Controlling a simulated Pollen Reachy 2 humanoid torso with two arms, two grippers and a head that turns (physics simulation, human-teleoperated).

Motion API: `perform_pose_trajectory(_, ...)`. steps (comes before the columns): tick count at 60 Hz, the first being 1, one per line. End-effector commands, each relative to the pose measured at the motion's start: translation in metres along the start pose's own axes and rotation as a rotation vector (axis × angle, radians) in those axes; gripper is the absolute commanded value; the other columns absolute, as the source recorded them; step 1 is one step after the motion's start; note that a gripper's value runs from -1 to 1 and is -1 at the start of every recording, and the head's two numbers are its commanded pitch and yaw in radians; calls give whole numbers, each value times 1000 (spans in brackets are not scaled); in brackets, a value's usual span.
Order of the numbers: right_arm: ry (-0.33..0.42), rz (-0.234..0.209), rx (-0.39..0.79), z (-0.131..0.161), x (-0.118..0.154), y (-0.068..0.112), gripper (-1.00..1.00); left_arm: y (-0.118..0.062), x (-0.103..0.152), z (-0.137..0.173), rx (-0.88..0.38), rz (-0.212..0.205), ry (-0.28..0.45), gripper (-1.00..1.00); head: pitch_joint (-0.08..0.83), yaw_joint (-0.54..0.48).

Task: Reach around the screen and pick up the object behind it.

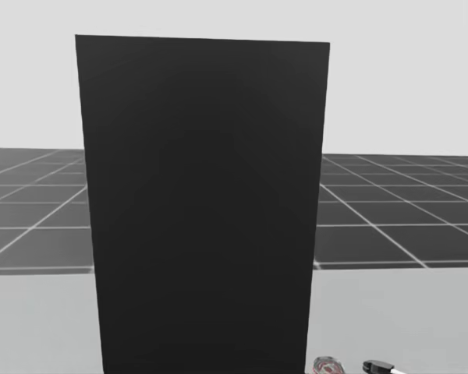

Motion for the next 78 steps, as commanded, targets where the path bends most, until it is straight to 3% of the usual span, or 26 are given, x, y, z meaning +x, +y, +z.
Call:
perform_pose_trajectory(1,25,-8,-1,-19,-10,-4,-1000,-1,-1,-2,3,-6,5,-1000,77,-77)
perform_pose_trajectory(19,26,103,40,-56,-39,-2,-1000,-1,-2,-3,0,-13,7,-1000,93,-72)
perform_pose_trajectory(23,32,90,53,-63,-45,-2,-1000,-1,-2,-3,0,-14,5,-1000,96,-72)
perform_pose_trajectory(36,13,146,40,-79,-54,-6,-1000,-1,-1,-2,0,-17,0,-1000,101,-67)
perform_pose_trajectory(39,-25,194,21,-80,-55,-5,-1000,-1,-1,-2,1,-18,0,-1000,102,-67)
perform_pose_trajectory(40,-39,188,9,-79,-56,-5,-853,0,-1,-2,2,-18,0,-1000,103,-66)
perform_pose_trajectory(43,-45,203,-10,-77,-57,-4,-117,0,-1,-2,3,-18,0,-1000,103,-65)
perform_pose_trajectory(44,-41,207,-6,-76,-57,-4,942,0,-1,-2,4,-19,1,-1000,104,-65)
perform_pose_trajectory(50,-26,211,-23,-70,-57,-5,1000,0,-2,-3,5,-21,3,-1000,106,-67)
perform_pose_trajectory(52,-19,193,-28,-67,-56,-5,1000,0,-2,-3,6,-22,4,-1000,105,-67)
perform_pose_trajectory(61,-15,206,-58,-48,-47,-9,1000,0,-2,-2,11,-22,3,-1000,103,-65)
perform_pose_trajectory(78,-70,226,-168,17,-18,-47,1000,1,-2,-3,14,-21,3,-1000,102,-66)
